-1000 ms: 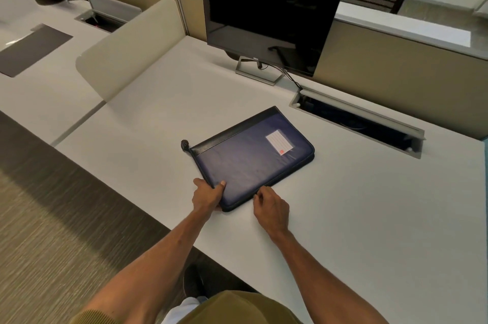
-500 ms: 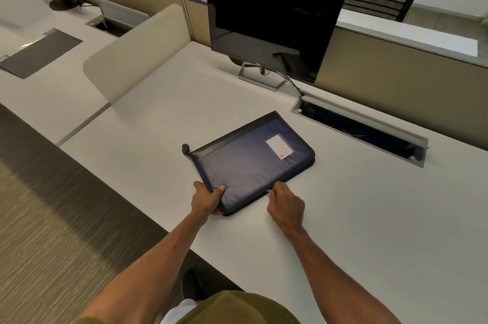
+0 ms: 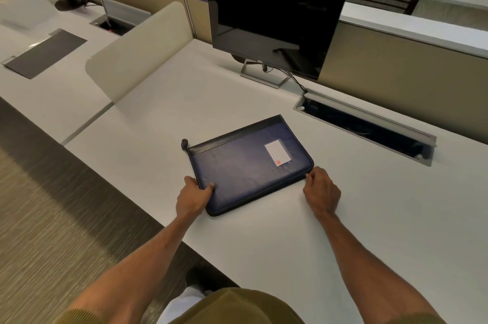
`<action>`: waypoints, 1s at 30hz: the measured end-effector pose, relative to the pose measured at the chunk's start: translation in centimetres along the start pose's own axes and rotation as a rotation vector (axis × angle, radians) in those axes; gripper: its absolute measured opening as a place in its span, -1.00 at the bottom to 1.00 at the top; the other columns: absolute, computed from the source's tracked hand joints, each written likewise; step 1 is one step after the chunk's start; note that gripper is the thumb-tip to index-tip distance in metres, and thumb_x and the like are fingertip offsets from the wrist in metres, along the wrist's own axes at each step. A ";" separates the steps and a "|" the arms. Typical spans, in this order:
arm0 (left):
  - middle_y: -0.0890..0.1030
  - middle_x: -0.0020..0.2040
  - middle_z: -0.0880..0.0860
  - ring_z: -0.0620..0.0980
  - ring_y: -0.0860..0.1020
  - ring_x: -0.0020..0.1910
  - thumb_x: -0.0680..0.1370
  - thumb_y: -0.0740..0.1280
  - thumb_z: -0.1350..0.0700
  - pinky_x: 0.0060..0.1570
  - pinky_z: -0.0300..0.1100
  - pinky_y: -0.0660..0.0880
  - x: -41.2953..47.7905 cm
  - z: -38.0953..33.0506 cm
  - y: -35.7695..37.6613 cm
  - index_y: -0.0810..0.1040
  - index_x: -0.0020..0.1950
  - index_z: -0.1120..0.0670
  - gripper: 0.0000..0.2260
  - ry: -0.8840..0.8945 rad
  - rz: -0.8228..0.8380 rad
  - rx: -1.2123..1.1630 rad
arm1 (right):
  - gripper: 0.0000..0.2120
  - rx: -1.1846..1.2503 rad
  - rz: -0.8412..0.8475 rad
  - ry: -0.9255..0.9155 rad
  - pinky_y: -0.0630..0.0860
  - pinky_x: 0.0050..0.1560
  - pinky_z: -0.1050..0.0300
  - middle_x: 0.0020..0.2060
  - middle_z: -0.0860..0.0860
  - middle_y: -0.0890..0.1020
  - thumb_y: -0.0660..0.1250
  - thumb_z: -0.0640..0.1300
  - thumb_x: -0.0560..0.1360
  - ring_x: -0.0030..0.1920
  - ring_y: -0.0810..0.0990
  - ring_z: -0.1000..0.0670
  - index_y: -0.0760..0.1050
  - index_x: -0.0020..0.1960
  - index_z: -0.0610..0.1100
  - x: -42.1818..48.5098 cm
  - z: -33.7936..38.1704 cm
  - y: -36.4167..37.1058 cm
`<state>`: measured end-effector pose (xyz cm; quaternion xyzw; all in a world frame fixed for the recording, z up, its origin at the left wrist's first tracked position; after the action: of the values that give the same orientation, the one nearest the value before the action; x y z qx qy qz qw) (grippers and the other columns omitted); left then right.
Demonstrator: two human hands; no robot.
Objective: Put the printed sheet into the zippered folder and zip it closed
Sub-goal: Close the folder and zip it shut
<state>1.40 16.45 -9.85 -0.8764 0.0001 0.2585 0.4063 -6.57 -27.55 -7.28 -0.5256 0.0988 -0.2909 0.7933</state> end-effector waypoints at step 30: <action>0.55 0.22 0.11 0.21 0.61 0.11 0.49 0.49 -0.24 -0.07 0.07 0.55 -7.3 -28.0 20.9 0.22 0.50 0.02 -0.26 1.051 0.270 0.838 | -0.91 0.150 0.062 0.170 0.35 -0.26 0.14 -0.13 0.10 0.63 0.39 -0.06 0.58 -0.16 0.64 -0.02 0.49 -0.06 0.03 -0.2 -2.0 0.9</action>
<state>3.31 -19.03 -6.42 -0.6468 0.4066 -0.1746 0.6212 -7.38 -28.70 -8.92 -0.4351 0.1600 -0.3162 0.8277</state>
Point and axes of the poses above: each hand's wrist, its own x-axis towards the middle knuckle, its own y-axis out of the palm, z = x × y, the point moved 10 cm from there along x, towards the middle knuckle
